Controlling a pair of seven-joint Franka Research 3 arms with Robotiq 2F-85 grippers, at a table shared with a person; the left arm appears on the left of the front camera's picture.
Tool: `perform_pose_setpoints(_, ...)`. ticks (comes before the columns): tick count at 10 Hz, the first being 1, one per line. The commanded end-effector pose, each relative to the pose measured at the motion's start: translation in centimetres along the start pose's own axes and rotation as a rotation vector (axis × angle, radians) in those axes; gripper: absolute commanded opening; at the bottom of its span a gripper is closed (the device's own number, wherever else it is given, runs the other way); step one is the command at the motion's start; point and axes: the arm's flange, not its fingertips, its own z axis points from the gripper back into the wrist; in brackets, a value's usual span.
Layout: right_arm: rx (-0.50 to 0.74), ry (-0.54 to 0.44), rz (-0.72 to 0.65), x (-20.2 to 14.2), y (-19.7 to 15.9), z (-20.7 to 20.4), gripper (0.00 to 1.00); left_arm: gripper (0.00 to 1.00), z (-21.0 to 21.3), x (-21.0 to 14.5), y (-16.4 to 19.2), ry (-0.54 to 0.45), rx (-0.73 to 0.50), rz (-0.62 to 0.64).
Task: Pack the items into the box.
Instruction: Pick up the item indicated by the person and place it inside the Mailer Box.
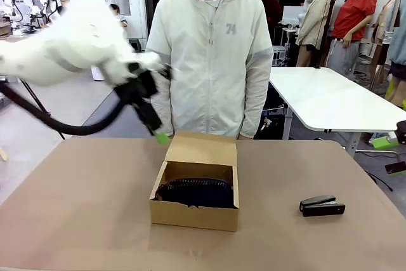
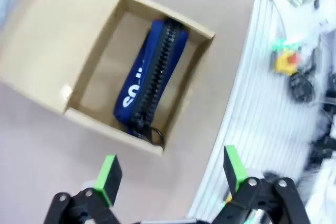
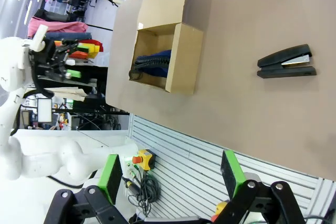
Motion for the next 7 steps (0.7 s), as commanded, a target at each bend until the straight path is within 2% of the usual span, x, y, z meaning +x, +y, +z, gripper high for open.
perform_pose_setpoints(1, -0.005, 0.004, 0.019, -0.2, -0.1, 0.1, 1.00, 1.00, 4.9, -9.7, 2.9, -0.234, -0.062, 0.283)
perform_pose_setpoints(2, -0.005, 0.004, 0.019, -0.2, -0.1, 0.1, 1.00, 1.00, 7.3, -14.9, 4.2, -0.396, -0.095, 0.440)
perform_pose_setpoints(3, -0.005, 0.004, 0.019, -0.2, -0.1, 0.1, 1.00, 1.00, 8.9, -20.4, 5.7, -0.606, -0.176, 0.607)
perform_pose_setpoints(4, -0.005, 0.004, 0.019, -0.2, -0.1, 0.1, 1.00, 1.00, 8.7, -24.4, 6.7, -0.684, -0.251, 0.880)
perform_pose_setpoints(5, -0.005, 0.004, 0.019, -0.2, -0.1, 0.1, 1.00, 1.00, 8.2, -27.0, 7.3, -0.837, -0.334, 1.052)
perform_pose_setpoints(6, -0.005, 0.004, 0.019, -0.2, -0.1, 0.1, 1.00, 1.00, 7.6, -29.2, 8.0, -0.981, -0.418, 1.146)
perform_pose_setpoints(7, -0.005, 0.004, 0.019, -0.2, -0.1, 0.1, 1.00, 1.00, 6.8, -30.5, 8.5, -1.051, -0.493, 1.182)
